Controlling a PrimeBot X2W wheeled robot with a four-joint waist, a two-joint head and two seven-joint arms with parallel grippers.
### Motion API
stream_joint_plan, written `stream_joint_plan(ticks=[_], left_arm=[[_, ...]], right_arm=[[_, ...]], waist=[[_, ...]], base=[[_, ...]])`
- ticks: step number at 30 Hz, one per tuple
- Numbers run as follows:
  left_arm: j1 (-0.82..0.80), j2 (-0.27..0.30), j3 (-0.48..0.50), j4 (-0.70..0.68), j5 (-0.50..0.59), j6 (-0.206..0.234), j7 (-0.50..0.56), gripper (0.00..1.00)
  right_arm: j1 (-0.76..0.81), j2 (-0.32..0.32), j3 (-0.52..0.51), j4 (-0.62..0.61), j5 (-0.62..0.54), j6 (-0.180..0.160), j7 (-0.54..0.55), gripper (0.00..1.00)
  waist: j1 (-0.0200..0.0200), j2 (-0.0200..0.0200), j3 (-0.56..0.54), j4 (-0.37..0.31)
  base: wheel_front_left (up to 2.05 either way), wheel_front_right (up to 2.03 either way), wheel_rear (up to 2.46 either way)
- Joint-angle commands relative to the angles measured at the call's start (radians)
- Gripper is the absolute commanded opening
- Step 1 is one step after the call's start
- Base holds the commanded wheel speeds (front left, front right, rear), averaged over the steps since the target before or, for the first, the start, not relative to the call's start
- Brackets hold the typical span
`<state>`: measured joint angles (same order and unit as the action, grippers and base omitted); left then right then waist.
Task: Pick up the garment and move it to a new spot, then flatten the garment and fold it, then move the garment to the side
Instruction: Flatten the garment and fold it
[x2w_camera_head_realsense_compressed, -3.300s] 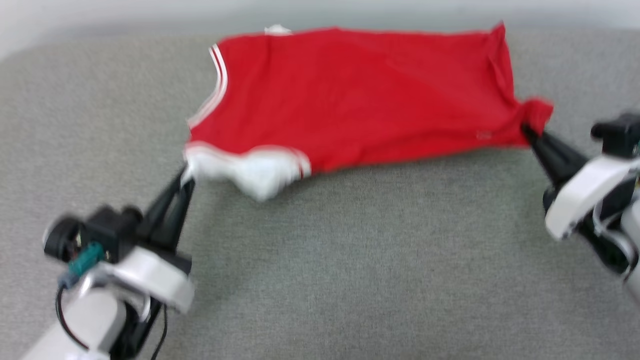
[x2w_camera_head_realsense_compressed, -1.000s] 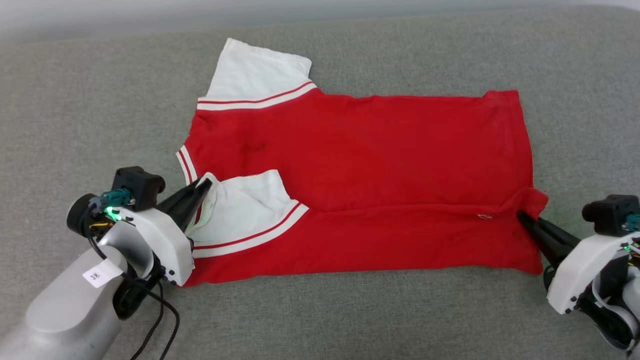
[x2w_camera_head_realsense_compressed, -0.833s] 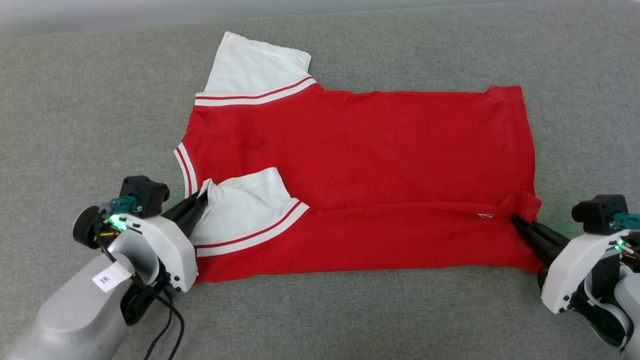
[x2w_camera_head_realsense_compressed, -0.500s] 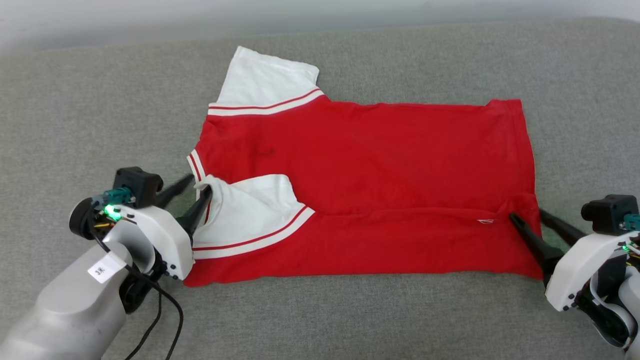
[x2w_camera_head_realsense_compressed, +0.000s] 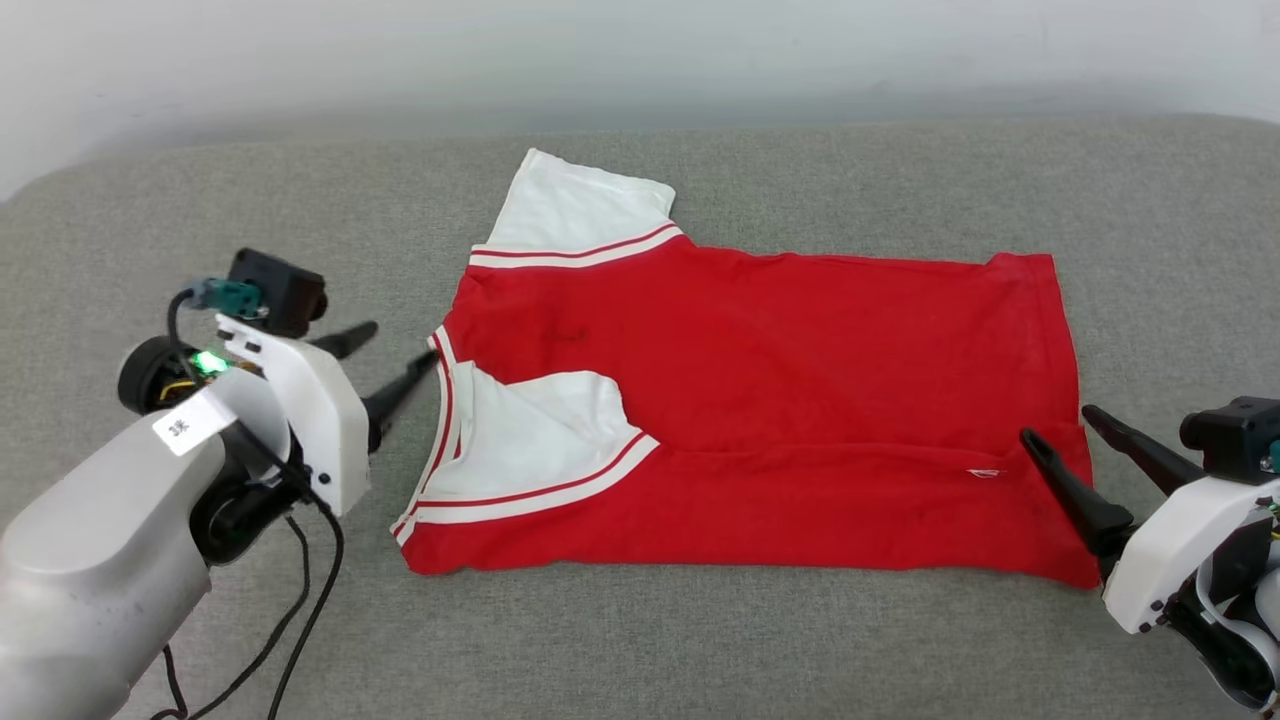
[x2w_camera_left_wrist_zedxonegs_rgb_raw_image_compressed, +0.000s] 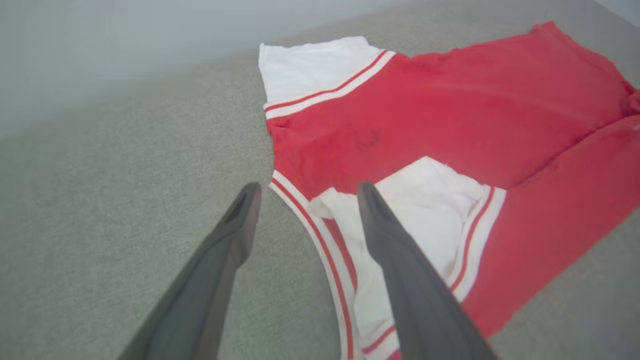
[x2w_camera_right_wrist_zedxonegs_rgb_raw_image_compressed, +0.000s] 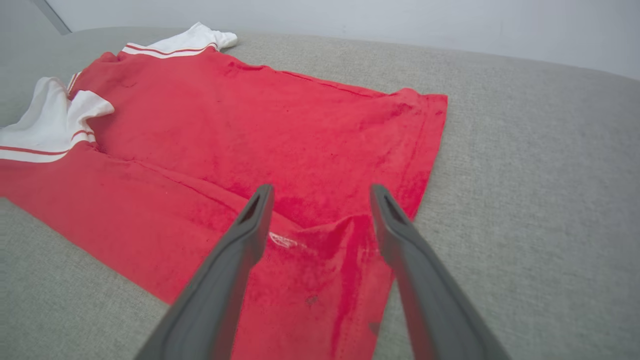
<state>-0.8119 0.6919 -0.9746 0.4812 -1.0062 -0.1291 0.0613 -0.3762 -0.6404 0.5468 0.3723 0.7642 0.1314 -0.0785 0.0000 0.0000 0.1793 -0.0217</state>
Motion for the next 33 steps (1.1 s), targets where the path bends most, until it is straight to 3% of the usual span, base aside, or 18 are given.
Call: stream_joint_plan(ticks=[1, 7, 17, 23, 33], left_arm=[[-0.016, 0.006, -0.009, -0.014, -0.018, -0.001, 0.044, 1.00], [-0.051, 0.023, -0.033, -0.050, -0.124, 0.017, 0.312, 1.00], [-0.058, 0.016, -0.114, -0.053, -0.182, 0.037, 0.596, 1.00], [-0.036, -0.007, -0.152, -0.016, -0.178, 0.043, 0.648, 1.00], [0.032, -0.044, -0.209, 0.094, -0.152, 0.028, 0.625, 1.00]], right_arm=[[0.014, 0.008, -0.008, -0.007, -0.008, -0.001, 0.003, 1.00], [0.026, 0.027, -0.036, -0.029, -0.034, -0.001, 0.031, 1.00], [0.035, 0.054, -0.053, -0.044, -0.049, -0.002, 0.062, 1.00], [0.026, 0.069, -0.054, -0.043, -0.048, -0.002, 0.066, 1.00], [0.002, 0.076, -0.042, -0.036, -0.048, -0.002, 0.061, 1.00]], waist=[[0.0000, 0.0000, -0.005, 0.004], [0.0000, 0.0000, -0.019, 0.008], [0.0000, 0.0000, -0.018, -0.010], [0.0000, 0.0000, 0.003, -0.026], [0.0000, 0.0000, 0.032, -0.049]], base=[[0.00, 0.00, 0.00], [0.00, 0.00, 0.00], [0.00, 0.00, 0.00], [0.00, 0.00, 0.00], [0.00, 0.00, 0.00]])
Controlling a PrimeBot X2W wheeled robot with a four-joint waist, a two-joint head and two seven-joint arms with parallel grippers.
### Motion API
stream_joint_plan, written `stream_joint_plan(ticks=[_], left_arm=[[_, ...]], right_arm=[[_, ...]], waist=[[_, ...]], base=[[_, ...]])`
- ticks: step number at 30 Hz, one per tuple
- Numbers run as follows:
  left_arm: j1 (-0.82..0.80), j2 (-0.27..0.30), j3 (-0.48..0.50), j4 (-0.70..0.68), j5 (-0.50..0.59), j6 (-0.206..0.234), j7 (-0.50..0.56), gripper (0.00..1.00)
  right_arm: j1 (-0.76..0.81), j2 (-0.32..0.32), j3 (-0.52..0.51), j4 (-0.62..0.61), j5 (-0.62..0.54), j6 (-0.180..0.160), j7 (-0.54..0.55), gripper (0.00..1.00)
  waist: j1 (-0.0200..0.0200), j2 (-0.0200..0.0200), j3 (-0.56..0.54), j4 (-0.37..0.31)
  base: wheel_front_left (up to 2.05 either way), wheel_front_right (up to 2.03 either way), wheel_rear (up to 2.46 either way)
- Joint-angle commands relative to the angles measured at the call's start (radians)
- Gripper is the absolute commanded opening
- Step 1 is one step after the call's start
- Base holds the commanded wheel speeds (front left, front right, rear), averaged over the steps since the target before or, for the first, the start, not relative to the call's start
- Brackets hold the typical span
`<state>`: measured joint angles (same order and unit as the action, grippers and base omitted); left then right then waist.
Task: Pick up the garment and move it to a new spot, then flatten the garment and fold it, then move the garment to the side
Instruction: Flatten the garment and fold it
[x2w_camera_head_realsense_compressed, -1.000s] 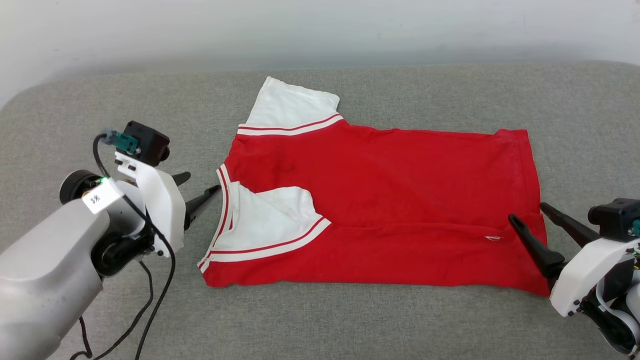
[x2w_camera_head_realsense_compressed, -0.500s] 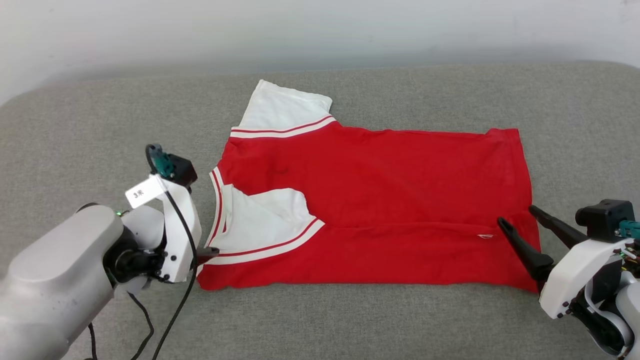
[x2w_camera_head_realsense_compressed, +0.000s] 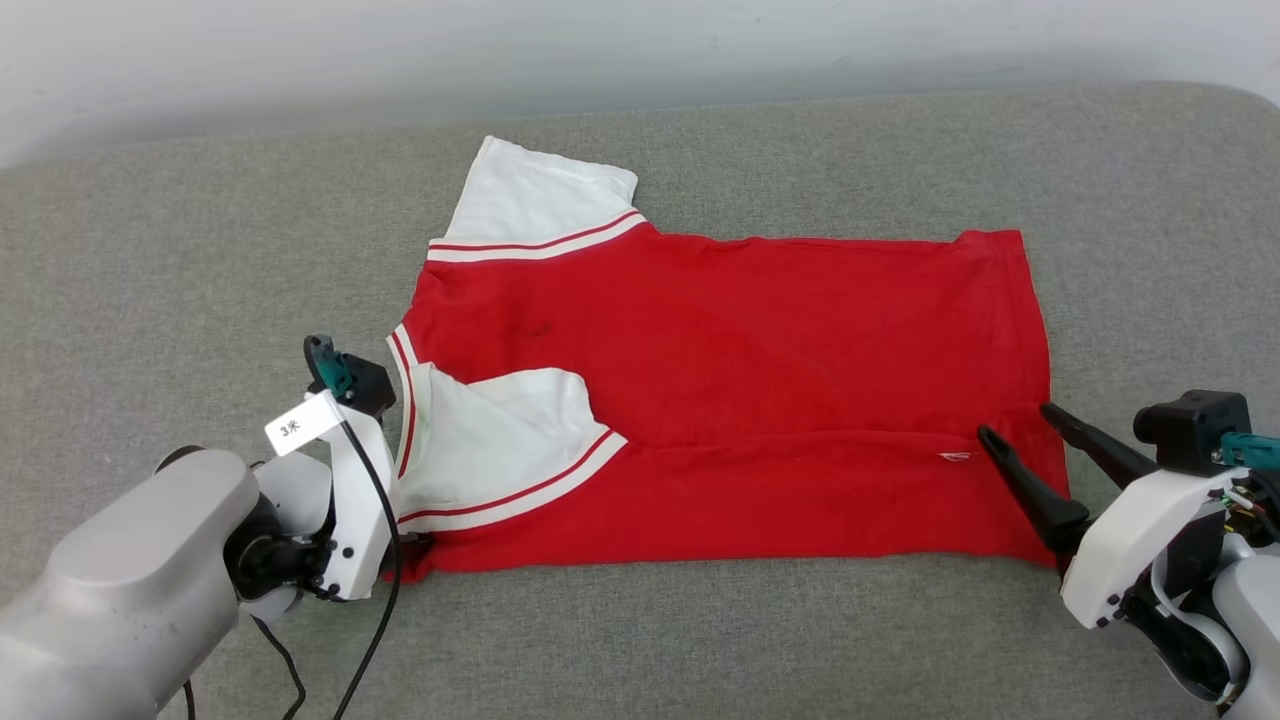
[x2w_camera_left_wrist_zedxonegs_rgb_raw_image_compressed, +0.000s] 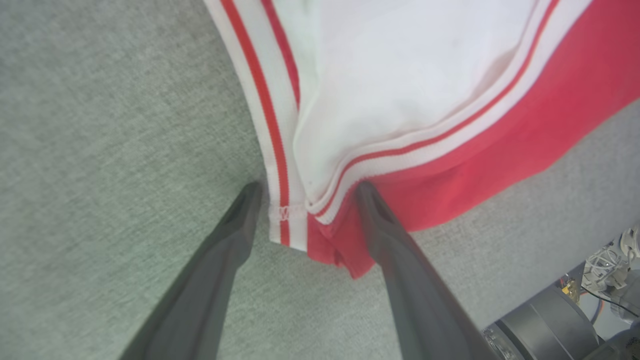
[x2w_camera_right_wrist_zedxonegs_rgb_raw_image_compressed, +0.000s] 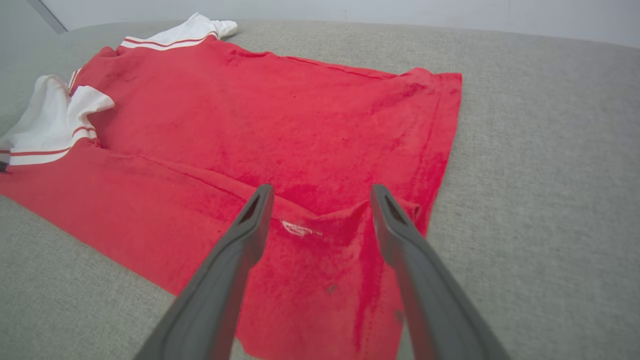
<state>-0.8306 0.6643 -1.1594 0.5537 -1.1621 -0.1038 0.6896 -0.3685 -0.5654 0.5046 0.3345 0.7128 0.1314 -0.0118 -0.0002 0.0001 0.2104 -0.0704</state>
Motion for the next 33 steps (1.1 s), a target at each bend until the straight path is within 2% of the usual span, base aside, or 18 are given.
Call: stream_joint_plan(ticks=[1, 2, 3, 4, 12, 17, 20, 23, 26, 33], left_arm=[[0.056, -0.021, -0.027, 0.029, 0.005, -0.001, -0.012, 1.00], [0.059, -0.025, -0.028, 0.032, 0.008, -0.005, -0.025, 0.71], [0.058, -0.029, -0.028, 0.033, 0.012, -0.009, -0.043, 0.26], [0.057, -0.031, -0.028, 0.032, 0.014, -0.012, -0.058, 0.00], [0.013, -0.004, -0.018, -0.032, 0.058, -0.024, -0.189, 0.00], [0.000, 0.020, -0.003, -0.094, 0.068, -0.024, -0.243, 0.00], [-0.008, 0.034, -0.001, -0.129, 0.081, -0.020, -0.258, 0.00], [-0.013, 0.041, 0.004, -0.153, 0.087, -0.019, -0.268, 0.00], [-0.018, 0.041, 0.004, -0.175, 0.097, -0.010, -0.271, 0.00], [-0.035, 0.034, 0.001, -0.208, 0.113, 0.007, -0.277, 0.00]], right_arm=[[-0.007, -0.002, 0.000, 0.002, 0.004, -0.002, -0.006, 1.00], [-0.009, -0.007, -0.003, 0.000, 0.002, -0.002, -0.007, 1.00], [-0.013, -0.013, -0.006, -0.002, -0.001, -0.002, -0.008, 1.00], [-0.015, -0.018, -0.010, -0.004, -0.004, -0.002, -0.008, 1.00], [-0.038, -0.103, -0.054, -0.042, -0.028, -0.002, 0.065, 1.00], [-0.034, -0.193, -0.034, -0.107, 0.021, -0.002, 0.274, 1.00], [-0.024, -0.225, -0.035, -0.138, 0.056, -0.002, 0.411, 1.00], [-0.014, -0.230, -0.047, -0.147, 0.078, -0.002, 0.506, 1.00], [-0.001, -0.207, -0.055, -0.130, 0.076, -0.002, 0.560, 1.00], [-0.004, -0.123, -0.048, -0.031, 0.046, -0.001, 0.588, 1.00]], waist=[[0.0002, -0.0001, 0.000, 0.000], [0.0002, -0.0001, -0.001, 0.001], [0.0002, -0.0001, -0.004, 0.002], [0.0002, -0.0001, -0.008, 0.004], [0.0002, -0.0001, -0.042, 0.027], [0.0002, -0.0001, -0.047, 0.039], [0.0002, -0.0001, -0.044, 0.044], [0.0002, -0.0001, -0.036, 0.047], [0.0002, -0.0001, -0.025, 0.053], [0.0002, -0.0001, 0.012, 0.066]], base=[[0.00, 0.00, 0.00], [0.00, 0.00, 0.00], [0.00, 0.00, 0.00], [0.00, 0.00, 0.00], [0.00, 0.00, 0.00], [0.00, 0.00, 0.00], [0.00, 0.00, 0.00], [0.00, 0.00, 0.00], [0.00, 0.00, 0.00], [0.00, 0.00, 0.00]])
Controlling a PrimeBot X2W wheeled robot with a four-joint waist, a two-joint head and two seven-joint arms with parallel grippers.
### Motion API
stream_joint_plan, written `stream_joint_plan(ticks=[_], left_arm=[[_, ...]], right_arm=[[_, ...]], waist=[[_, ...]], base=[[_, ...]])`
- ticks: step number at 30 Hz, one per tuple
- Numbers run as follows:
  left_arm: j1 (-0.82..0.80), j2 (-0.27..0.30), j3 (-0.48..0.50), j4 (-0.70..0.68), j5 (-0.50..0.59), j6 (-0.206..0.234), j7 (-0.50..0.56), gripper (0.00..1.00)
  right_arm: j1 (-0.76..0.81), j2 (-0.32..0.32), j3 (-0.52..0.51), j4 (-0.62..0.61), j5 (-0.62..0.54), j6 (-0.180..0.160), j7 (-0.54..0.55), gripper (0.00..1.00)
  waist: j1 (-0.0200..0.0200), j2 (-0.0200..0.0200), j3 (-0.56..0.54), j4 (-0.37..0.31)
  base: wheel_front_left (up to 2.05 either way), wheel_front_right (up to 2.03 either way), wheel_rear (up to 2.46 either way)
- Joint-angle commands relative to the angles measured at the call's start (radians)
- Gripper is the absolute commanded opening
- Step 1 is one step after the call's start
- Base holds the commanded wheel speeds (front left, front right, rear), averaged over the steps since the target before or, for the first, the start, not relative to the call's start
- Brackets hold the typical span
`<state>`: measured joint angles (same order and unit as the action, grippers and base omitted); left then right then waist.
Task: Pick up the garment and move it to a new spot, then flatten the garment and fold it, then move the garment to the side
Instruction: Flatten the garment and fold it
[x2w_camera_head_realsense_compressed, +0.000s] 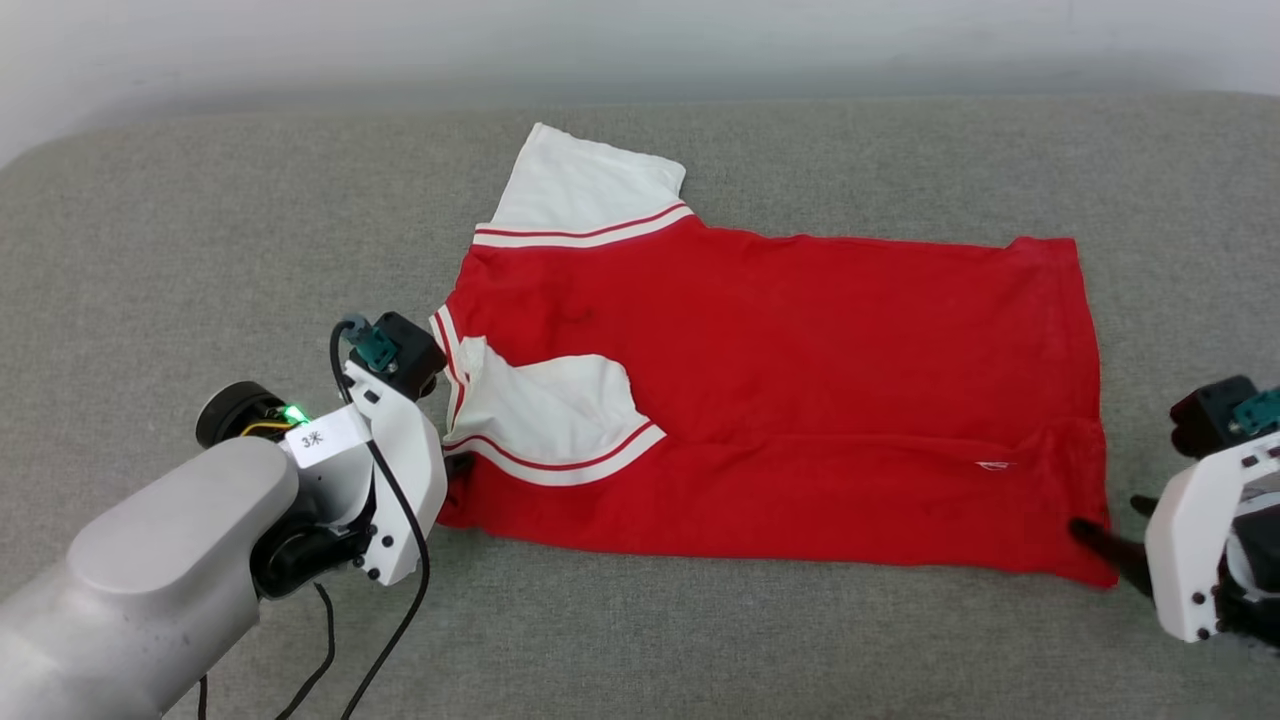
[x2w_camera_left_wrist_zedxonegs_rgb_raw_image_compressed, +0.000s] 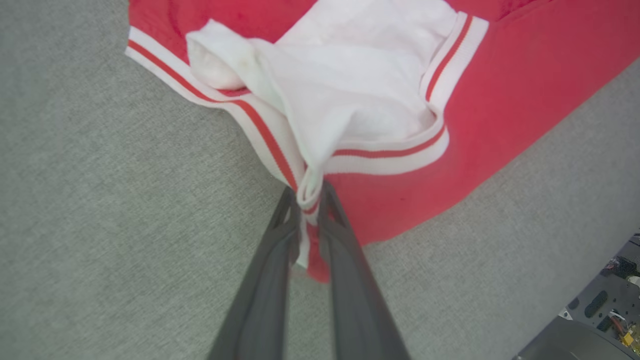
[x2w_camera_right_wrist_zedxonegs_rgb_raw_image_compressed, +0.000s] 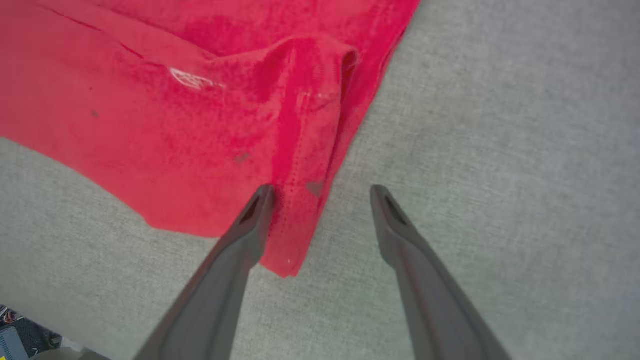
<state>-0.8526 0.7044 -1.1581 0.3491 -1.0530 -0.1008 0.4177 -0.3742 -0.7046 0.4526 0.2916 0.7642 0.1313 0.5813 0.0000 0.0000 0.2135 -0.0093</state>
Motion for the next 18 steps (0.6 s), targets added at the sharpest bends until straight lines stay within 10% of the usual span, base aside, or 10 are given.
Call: stream_joint_plan(ticks=[1, 11, 13, 14, 18], left_arm=[[-0.014, -0.006, -0.001, -0.008, 0.005, 0.004, -0.006, 0.00], [-0.006, -0.014, 0.003, -0.014, 0.000, 0.014, -0.016, 0.00], [0.005, -0.012, 0.005, -0.010, -0.006, 0.015, -0.021, 0.00], [0.012, -0.010, 0.006, -0.007, -0.008, 0.017, -0.027, 0.00], [0.042, 0.001, 0.013, -0.006, -0.027, 0.021, -0.047, 0.00]], right_arm=[[0.000, 0.028, 0.009, 0.028, -0.013, -0.001, -0.010, 1.00], [0.008, 0.127, 0.102, 0.144, -0.013, 0.001, -0.066, 1.00], [-0.004, 0.117, 0.110, 0.147, -0.007, 0.001, -0.100, 0.20], [-0.009, 0.107, 0.113, 0.145, -0.007, 0.001, -0.117, 0.00], [-0.022, 0.067, 0.105, 0.134, 0.004, -0.001, -0.178, 0.00]], waist=[[0.0000, 0.0000, 0.015, 0.007], [0.0000, 0.0000, 0.045, 0.020], [0.0000, 0.0000, 0.038, 0.017], [0.0000, 0.0000, 0.032, 0.015], [0.0000, 0.0000, -0.001, 0.004]], base=[[0.00, 0.00, 0.00], [0.00, 0.00, 0.00], [0.00, 0.00, 0.00], [0.00, 0.00, 0.00], [0.00, 0.00, 0.00]])
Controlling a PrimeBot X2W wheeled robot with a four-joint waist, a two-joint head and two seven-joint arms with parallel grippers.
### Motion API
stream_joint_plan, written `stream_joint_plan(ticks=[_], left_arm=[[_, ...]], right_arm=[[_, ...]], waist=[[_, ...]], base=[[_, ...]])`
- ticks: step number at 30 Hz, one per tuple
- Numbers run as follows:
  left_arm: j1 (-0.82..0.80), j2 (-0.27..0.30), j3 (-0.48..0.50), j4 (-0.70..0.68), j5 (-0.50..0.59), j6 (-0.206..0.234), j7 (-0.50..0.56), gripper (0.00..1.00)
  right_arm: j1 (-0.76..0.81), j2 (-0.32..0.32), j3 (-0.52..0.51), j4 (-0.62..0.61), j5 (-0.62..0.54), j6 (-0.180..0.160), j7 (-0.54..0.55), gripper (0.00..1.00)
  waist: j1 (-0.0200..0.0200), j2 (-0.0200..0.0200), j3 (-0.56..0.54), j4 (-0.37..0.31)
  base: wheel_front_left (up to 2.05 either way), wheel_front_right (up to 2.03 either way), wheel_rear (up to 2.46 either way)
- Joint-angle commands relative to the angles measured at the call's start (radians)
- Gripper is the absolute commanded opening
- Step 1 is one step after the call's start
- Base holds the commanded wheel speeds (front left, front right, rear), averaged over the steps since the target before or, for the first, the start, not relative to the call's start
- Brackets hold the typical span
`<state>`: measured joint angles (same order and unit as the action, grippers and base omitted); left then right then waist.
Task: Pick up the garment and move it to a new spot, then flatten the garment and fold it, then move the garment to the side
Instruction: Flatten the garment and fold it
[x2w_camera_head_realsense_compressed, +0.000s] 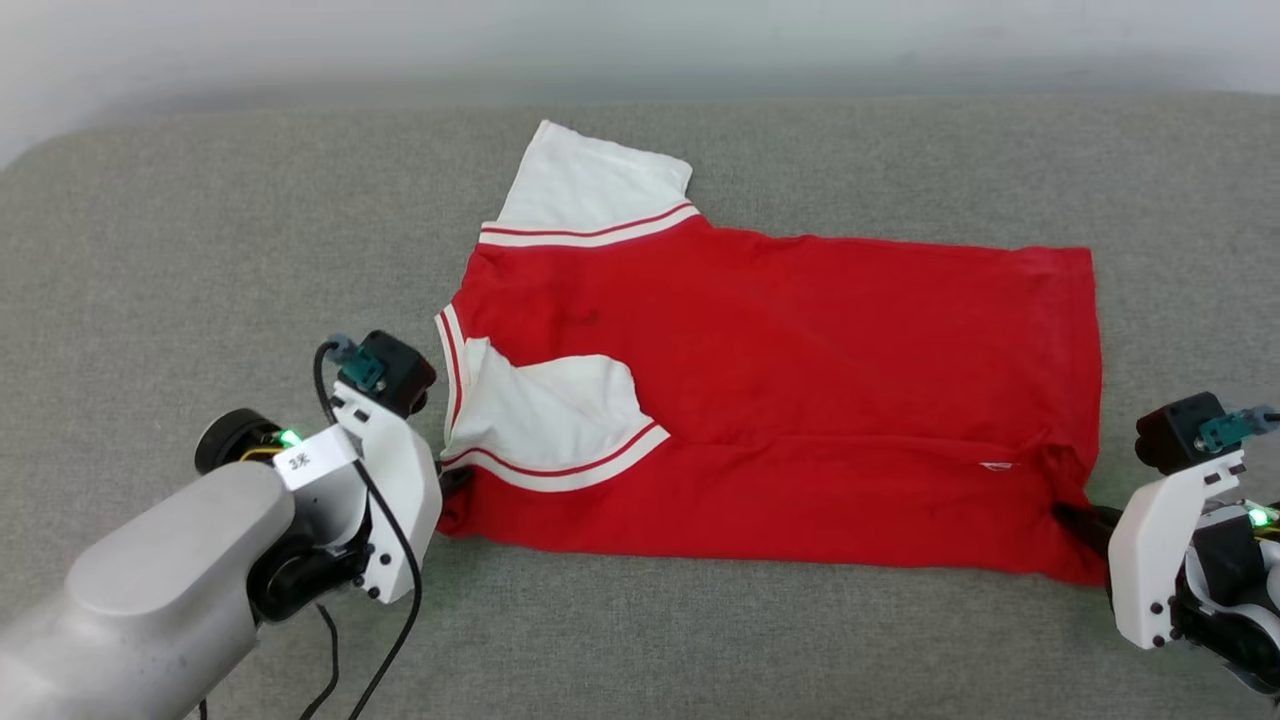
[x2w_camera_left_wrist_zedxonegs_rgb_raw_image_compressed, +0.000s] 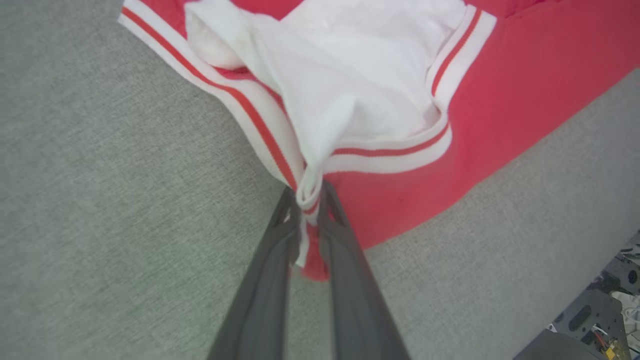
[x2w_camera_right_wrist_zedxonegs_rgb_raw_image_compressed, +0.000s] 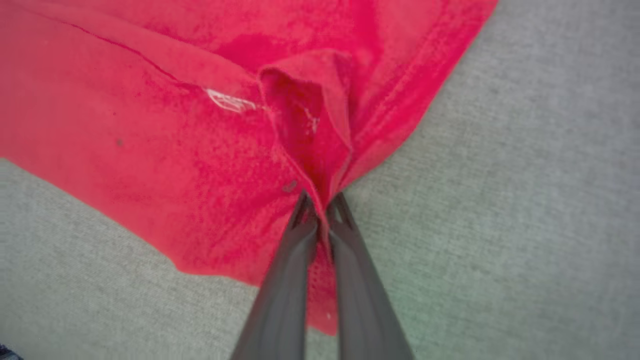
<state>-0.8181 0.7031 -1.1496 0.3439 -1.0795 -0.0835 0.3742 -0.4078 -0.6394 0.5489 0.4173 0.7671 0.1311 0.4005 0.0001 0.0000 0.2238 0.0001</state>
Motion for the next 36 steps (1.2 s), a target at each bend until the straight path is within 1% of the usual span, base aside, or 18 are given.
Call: stream_joint_plan(ticks=[1, 4, 9, 16, 19, 24, 27, 30, 33, 34, 36], left_arm=[[0.015, 0.006, 0.007, -0.003, -0.004, 0.006, -0.009, 0.00], [0.043, 0.026, 0.009, -0.017, -0.017, 0.011, -0.020, 0.00], [0.091, 0.066, 0.012, -0.069, -0.035, 0.029, -0.037, 0.00], [0.172, 0.142, -0.001, -0.180, -0.048, 0.075, -0.045, 0.00], [0.207, 0.163, -0.012, -0.231, -0.050, 0.098, -0.045, 0.00], [0.257, 0.160, -0.023, -0.262, -0.066, 0.129, -0.061, 0.00], [0.272, 0.148, -0.027, -0.246, -0.070, 0.135, -0.068, 0.00], [0.280, 0.133, -0.032, -0.211, -0.074, 0.130, -0.073, 0.00], [0.284, 0.111, -0.034, -0.167, -0.076, 0.119, -0.082, 0.00], [0.286, 0.103, -0.035, -0.152, -0.077, 0.117, -0.087, 0.00], [0.287, 0.087, -0.030, -0.126, -0.084, 0.108, -0.100, 0.00]], right_arm=[[0.013, -0.009, 0.007, 0.002, 0.005, -0.001, -0.009, 0.00], [0.024, -0.028, 0.001, -0.023, 0.023, -0.001, -0.041, 0.00], [0.068, -0.065, -0.015, -0.078, 0.043, -0.001, -0.059, 0.00], [0.147, -0.104, -0.064, -0.153, 0.063, -0.001, -0.036, 0.00], [0.177, -0.111, -0.093, -0.170, 0.066, -0.001, -0.014, 0.00], [0.214, -0.072, -0.136, -0.162, 0.082, -0.001, 0.020, 0.00], [0.220, -0.053, -0.150, -0.142, 0.077, -0.001, 0.031, 0.00], [0.212, -0.030, -0.146, -0.106, 0.058, -0.001, 0.035, 0.00], [0.198, -0.007, -0.143, -0.055, 0.041, -0.001, 0.015, 0.00], [0.194, -0.001, -0.143, -0.041, 0.037, -0.001, 0.005, 0.02], [0.191, 0.014, -0.137, -0.020, 0.037, -0.001, -0.013, 0.43]], waist=[[-0.0001, 0.0000, -0.021, -0.007], [-0.0001, 0.0000, -0.049, -0.013], [-0.0001, 0.0000, -0.090, -0.019], [-0.0001, 0.0000, -0.120, -0.021], [-0.0001, 0.0000, -0.127, -0.021], [-0.0001, 0.0000, -0.124, -0.017], [-0.0001, 0.0000, -0.114, -0.015], [-0.0001, 0.0000, -0.102, -0.013], [-0.0001, 0.0000, -0.095, -0.010], [-0.0001, 0.0000, -0.094, -0.009], [-0.0001, 0.0000, -0.096, -0.007]], base=[[0.00, 0.00, 0.00], [0.00, 0.00, 0.00], [0.00, 0.00, 0.00], [0.00, 0.00, 0.00], [0.00, 0.00, 0.00], [0.00, 0.00, 0.00], [0.00, 0.00, 0.00], [0.00, 0.00, 0.00], [0.00, 0.00, 0.00], [0.00, 0.00, 0.00], [0.00, 0.00, 0.00]])
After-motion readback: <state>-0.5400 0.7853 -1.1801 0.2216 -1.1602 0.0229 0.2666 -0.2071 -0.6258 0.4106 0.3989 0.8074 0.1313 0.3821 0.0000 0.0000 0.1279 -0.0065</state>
